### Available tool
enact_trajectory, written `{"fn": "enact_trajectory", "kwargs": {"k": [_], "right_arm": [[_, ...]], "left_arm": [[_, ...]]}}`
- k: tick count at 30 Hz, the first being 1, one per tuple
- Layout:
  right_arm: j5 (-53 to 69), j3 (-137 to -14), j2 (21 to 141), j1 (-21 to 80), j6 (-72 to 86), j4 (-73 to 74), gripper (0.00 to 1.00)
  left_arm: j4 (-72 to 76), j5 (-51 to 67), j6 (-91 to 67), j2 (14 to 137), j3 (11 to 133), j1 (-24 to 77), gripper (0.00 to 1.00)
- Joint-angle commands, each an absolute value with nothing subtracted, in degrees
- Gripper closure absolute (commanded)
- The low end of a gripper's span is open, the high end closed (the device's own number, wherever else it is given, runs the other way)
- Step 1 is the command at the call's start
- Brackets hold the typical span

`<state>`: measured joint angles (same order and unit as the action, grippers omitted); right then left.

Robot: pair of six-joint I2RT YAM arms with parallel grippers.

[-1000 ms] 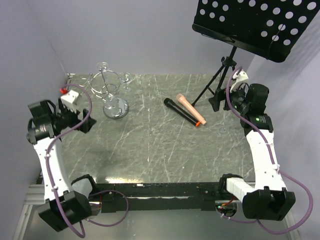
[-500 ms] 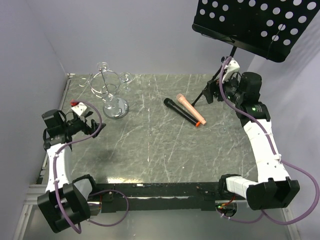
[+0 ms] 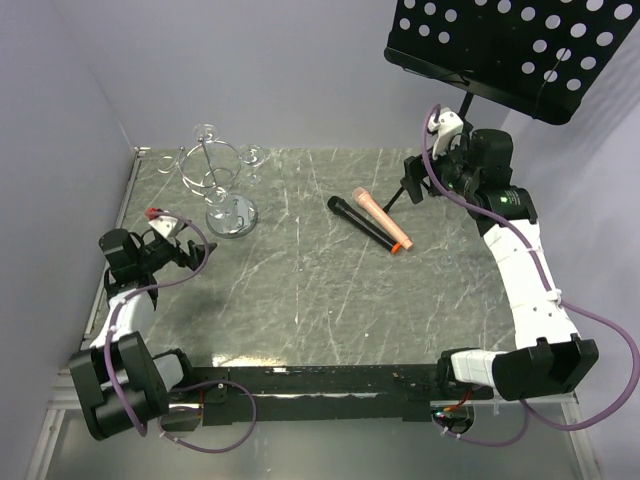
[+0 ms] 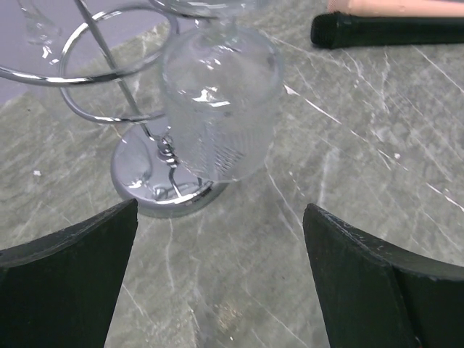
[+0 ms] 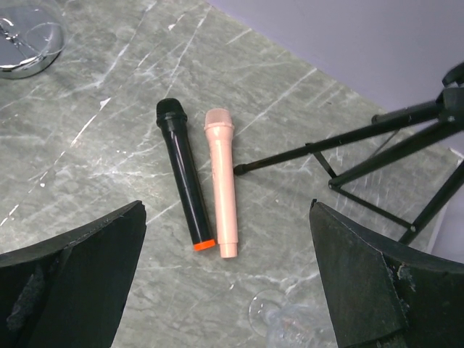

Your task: Take the wine glass off the wine glass rack

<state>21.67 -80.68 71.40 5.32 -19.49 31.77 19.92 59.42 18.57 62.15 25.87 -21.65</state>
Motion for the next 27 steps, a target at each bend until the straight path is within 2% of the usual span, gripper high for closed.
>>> {"fn": "enact_trajectory", "kwargs": {"k": [1,7,13,23,27], "right_arm": [[20.83,-84.29,71.98,6.68,-21.45,31.91,0.00],[20.65,-83.58,72.33,7.38,-21.62,31.64,0.00],[19.95,-83.06,72.33,8.00,-21.88,31.20,0.00],[18.46,-83.85,72.95,8.96,-23.55,32.43,0.00],[17.32,-84.37,73.39,9.14,-24.08,33.05,0.00]], "left_arm": [[33.57,60.47,14.59,65.03,26.19,-21.10,0.01],[31.29,65.21,14.15,71.98,32.60,-19.51,0.01],[24.08,66.35,21.09,74.70,36.12,-19.07,0.00],[35.85,64.87,12.41,80.24,37.00,-16.35,0.00],[35.60,65.30,11.51,81.47,38.49,-16.35,0.00]]}}
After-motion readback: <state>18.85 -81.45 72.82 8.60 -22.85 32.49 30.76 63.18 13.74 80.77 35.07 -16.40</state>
